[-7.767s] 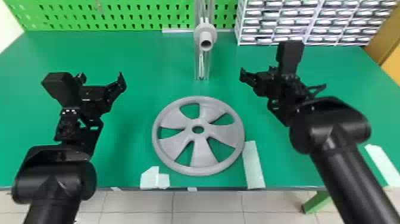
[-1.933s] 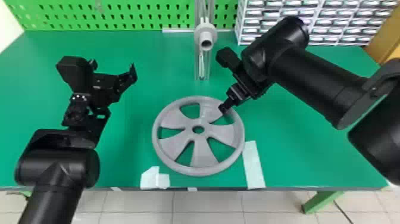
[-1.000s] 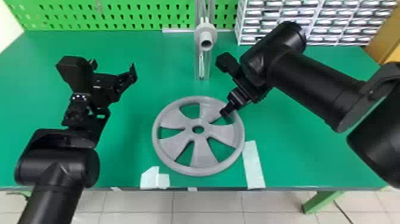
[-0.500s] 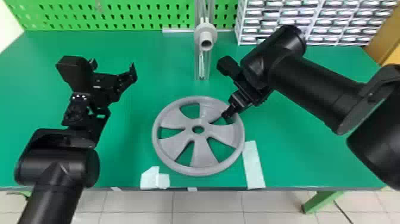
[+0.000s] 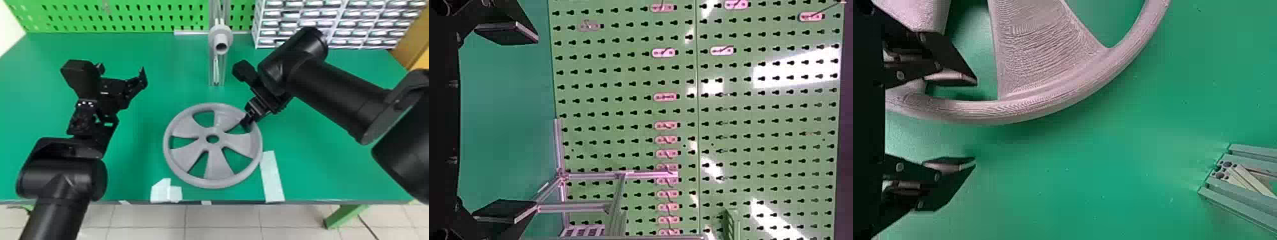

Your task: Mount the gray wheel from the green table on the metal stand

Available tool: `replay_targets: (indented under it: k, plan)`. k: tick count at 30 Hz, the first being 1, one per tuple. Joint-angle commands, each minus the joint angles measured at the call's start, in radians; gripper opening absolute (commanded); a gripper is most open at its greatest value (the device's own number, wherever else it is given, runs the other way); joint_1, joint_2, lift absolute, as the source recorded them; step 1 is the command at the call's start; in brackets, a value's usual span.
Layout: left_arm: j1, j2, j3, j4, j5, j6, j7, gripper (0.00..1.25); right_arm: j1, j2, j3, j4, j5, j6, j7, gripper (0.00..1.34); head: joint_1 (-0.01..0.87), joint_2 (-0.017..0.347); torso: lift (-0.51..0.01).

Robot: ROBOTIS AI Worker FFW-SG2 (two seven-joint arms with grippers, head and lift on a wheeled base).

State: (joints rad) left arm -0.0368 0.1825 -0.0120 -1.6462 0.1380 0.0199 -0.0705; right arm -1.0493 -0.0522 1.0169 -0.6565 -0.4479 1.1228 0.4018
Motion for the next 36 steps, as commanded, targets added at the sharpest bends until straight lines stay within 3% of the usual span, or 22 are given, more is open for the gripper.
replay_targets:
  k: [1, 7, 12, 36]
  plan:
    - [0.0, 0.0, 0.0, 0.0, 0.0, 0.0, 0.0, 1.13, -0.002, 0.0, -0.004, 0.0, 0.001, 0.0, 0.0, 0.57, 0.867, 0.052, -0.1]
    - [0.0, 0.0, 0.0, 0.0, 0.0, 0.0, 0.0, 1.13, -0.002, 0.0, -0.008, 0.0, 0.003, 0.0, 0.0, 0.57, 0.867, 0.052, -0.1]
    - [0.0, 0.0, 0.0, 0.0, 0.0, 0.0, 0.0, 1.13, -0.002, 0.002, -0.009, 0.0, 0.005, 0.0, 0.0, 0.49, 0.867, 0.052, -0.1]
    - [-0.003, 0.0, -0.002, -0.001, 0.0, 0.0, 0.0, 1.13, 0.0, 0.0, -0.021, 0.009, -0.022, -0.006, 0.0, 0.44, 0.867, 0.052, -0.1]
